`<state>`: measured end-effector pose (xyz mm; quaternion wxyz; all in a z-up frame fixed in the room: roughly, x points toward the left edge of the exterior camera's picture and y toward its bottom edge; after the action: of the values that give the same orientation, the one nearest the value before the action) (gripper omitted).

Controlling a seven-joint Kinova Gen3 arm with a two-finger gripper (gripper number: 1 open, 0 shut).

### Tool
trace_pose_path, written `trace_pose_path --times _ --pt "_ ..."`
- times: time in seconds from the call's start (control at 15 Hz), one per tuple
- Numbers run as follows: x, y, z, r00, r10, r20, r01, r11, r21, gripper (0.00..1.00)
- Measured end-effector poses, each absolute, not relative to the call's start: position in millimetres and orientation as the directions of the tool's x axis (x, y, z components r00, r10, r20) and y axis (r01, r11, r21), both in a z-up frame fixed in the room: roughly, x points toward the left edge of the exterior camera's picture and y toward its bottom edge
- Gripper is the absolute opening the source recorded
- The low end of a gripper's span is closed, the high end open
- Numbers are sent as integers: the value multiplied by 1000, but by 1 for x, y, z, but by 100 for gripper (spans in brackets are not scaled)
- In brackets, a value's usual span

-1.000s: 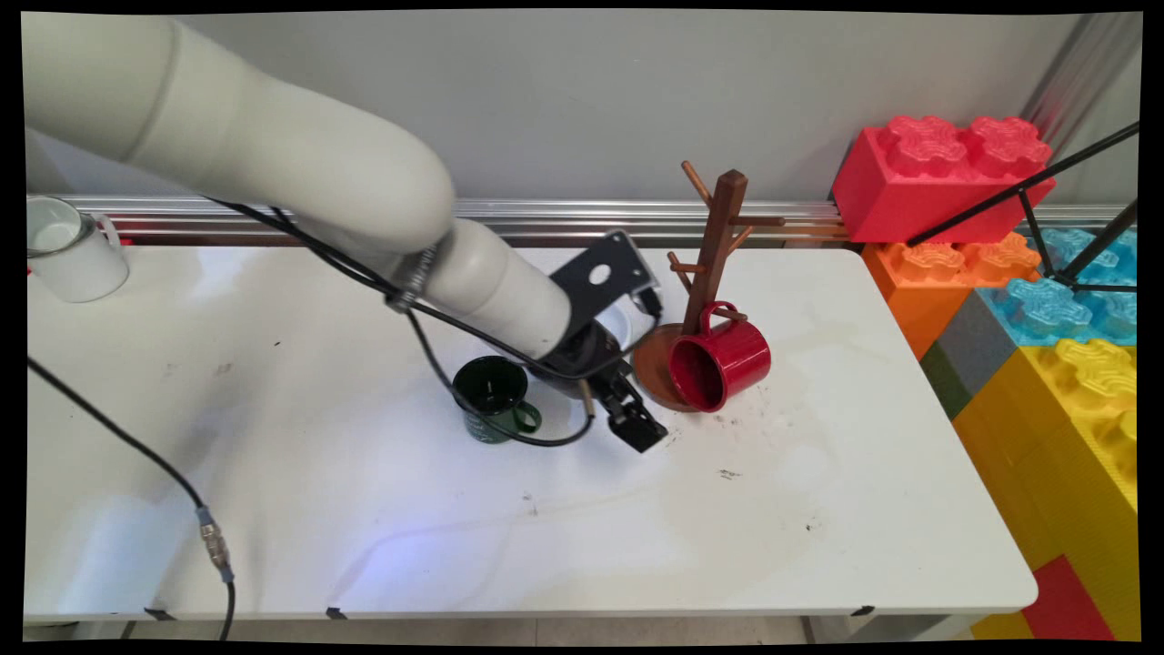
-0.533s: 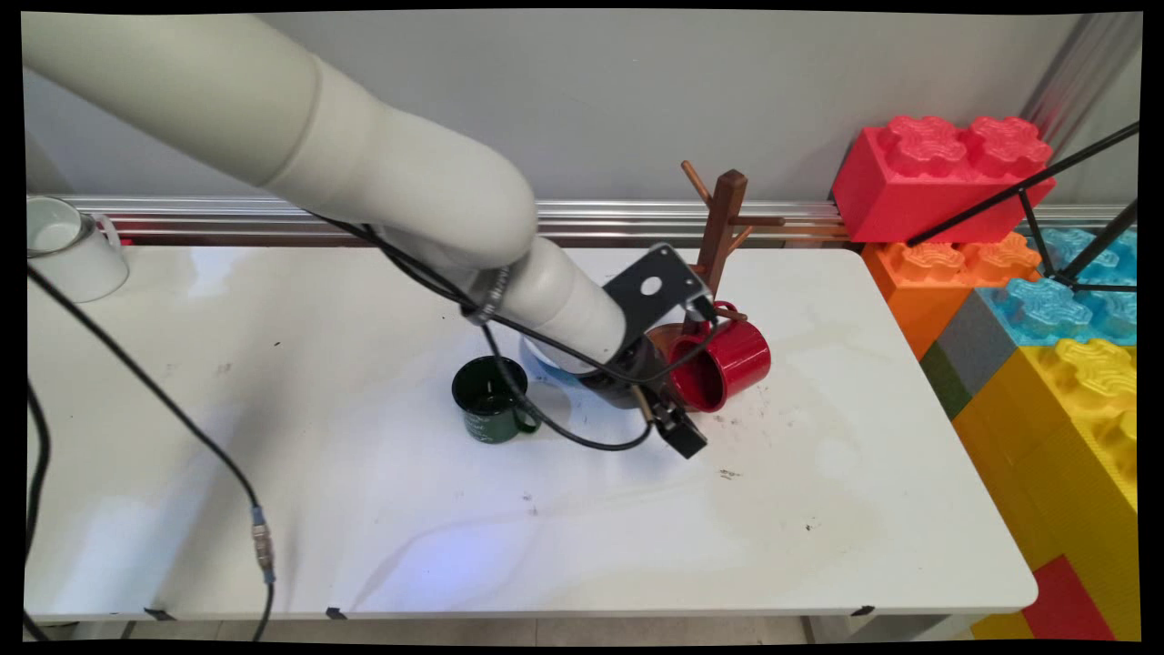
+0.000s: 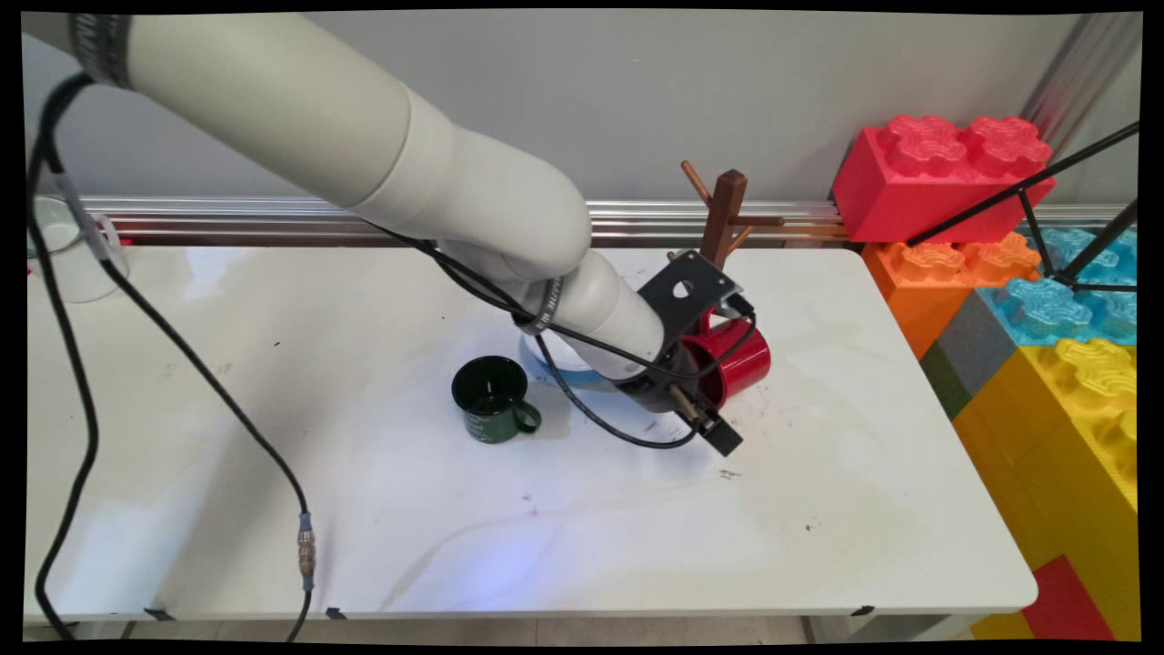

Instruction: Pick up the red mug from the rack

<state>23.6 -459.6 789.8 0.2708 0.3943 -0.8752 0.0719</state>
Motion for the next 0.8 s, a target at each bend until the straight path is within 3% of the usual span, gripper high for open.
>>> trace_pose_path --times 0.8 --pt "23 -452 786 -446 -690 570 -762 627 163 100"
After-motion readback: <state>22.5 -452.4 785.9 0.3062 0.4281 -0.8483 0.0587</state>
